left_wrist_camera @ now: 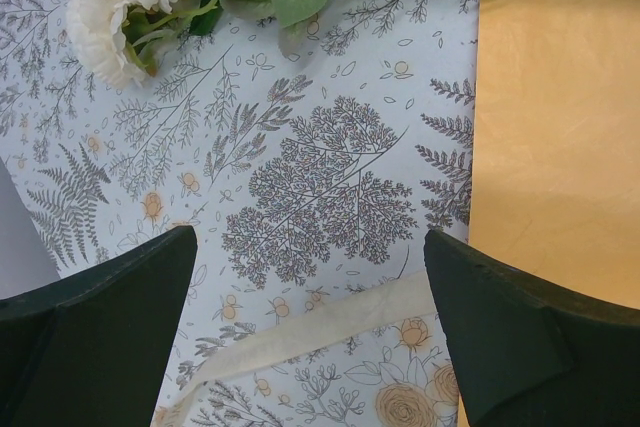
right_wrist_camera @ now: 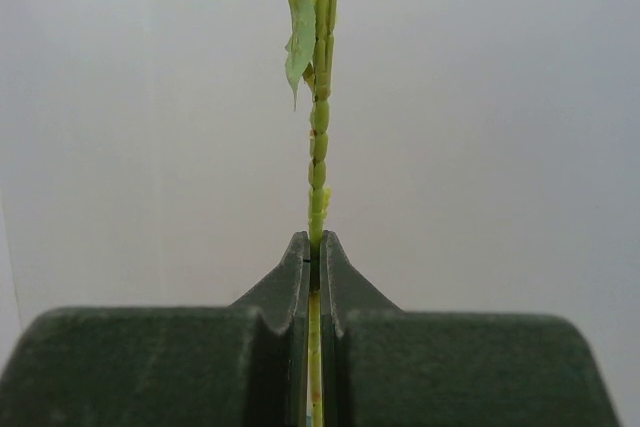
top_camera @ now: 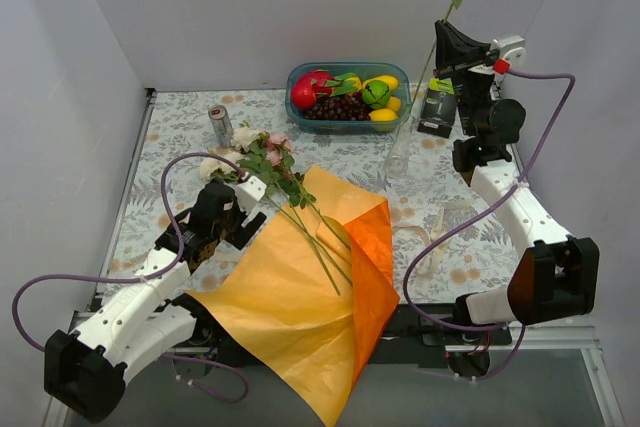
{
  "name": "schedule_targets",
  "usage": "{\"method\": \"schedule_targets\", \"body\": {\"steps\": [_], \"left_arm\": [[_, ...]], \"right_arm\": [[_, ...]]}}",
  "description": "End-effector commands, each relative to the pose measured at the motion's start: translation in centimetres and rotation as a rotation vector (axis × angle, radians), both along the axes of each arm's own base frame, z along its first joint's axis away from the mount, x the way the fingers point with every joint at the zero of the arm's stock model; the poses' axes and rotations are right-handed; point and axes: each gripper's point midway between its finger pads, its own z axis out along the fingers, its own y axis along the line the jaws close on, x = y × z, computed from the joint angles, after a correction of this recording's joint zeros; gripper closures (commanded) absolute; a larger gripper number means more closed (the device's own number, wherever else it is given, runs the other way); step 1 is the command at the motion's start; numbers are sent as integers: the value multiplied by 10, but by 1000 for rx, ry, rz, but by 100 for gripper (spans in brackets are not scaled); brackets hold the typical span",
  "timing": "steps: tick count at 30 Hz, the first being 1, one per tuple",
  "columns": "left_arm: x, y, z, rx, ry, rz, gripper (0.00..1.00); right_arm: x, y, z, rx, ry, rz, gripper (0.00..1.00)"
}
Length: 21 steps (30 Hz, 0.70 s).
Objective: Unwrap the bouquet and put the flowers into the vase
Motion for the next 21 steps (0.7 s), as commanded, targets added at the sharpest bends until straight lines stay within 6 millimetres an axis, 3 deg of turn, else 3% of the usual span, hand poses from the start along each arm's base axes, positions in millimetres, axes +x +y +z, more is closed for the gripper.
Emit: {"method": "schedule_targets", "body": {"steps": [1, 7, 21], "left_arm": [[3, -1, 3, -10, -18, 4, 2], [2, -1, 0, -12, -11, 8, 2], [2, -1, -1, -12, -17, 5, 2]], "right_arm": [[-27, -10, 35, 11, -102, -14, 99], [-31, -11, 44, 11, -118, -2, 99], [-27, -6, 27, 29, -64, 39, 99]]}}
